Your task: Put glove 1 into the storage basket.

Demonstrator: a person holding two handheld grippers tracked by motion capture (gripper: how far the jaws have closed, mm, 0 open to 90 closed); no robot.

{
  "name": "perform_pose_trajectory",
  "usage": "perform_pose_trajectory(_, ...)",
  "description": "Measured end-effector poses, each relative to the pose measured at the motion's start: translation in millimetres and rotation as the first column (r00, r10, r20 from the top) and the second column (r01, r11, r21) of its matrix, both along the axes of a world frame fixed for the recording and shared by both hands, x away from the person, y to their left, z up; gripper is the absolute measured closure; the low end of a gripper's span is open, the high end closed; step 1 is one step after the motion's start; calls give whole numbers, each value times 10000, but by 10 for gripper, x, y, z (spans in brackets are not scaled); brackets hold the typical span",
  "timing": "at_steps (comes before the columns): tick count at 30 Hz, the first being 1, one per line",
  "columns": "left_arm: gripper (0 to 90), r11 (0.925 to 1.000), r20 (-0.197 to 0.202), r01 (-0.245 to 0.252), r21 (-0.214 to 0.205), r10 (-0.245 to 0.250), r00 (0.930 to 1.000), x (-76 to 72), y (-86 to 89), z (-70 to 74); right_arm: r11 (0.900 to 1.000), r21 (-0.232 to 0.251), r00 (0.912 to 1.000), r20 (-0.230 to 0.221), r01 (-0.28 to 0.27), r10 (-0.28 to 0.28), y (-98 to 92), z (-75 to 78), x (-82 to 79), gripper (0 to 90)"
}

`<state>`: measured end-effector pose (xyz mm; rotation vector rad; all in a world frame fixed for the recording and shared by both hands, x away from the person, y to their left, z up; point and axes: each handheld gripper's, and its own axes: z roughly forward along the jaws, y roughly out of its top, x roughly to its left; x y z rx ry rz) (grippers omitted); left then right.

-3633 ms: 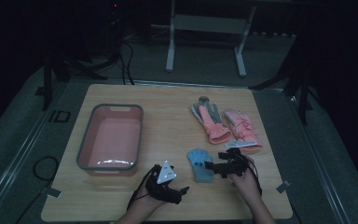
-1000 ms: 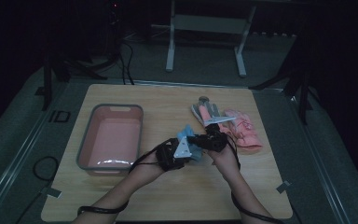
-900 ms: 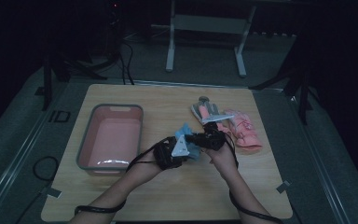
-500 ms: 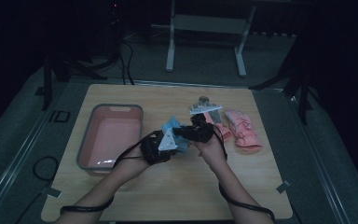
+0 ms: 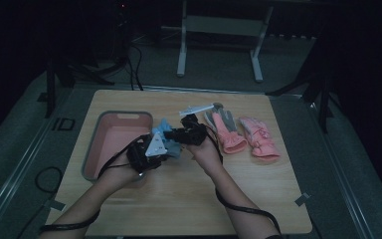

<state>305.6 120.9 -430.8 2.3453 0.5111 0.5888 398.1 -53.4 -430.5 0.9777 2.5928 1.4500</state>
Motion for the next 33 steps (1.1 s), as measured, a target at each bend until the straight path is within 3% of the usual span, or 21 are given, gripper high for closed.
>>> perform_pose_trajectory(6,786,9992,34,-369,139,369,9993,-19,207,6,9994,-105,9993,168,-319,321,283,31,30,819)
perform_pose_trajectory(9,786,9981,-3,-595,187,595,9982,-30,339,13,9990,-41,9989,85,-451,452,421,41,51,819)
perform_pose_trajectory(11,786,9981,-3,-595,187,595,9982,-30,339,13,9986,-39,9986,40,-523,523,468,39,57,819)
perform_pose_trajectory(12,786,9968,-70,-755,263,757,9971,-43,458,-6,9986,-39,9986,40,-523,523,468,39,57,819)
perform_pose_trajectory(13,786,9961,-83,-809,349,812,9967,-49,497,-14,9973,-37,9973,-85,-736,736,608,14,72,819)
perform_pose_trajectory(19,786,9928,-138,-1096,477,1104,9938,-93,743,-71,9942,-51,9938,-269,-1077,1075,875,-58,95,819)
perform_pose_trajectory(27,785,9896,-545,-1306,609,1339,9895,-84,1034,-156,9891,5,9881,-454,-1471,1469,1248,-136,94,820)
perform_pose_trajectory(33,786,9886,-901,-1337,692,1397,9861,13,1107,-262,9899,-61,9871,-766,-1417,1408,1352,-262,171,819)
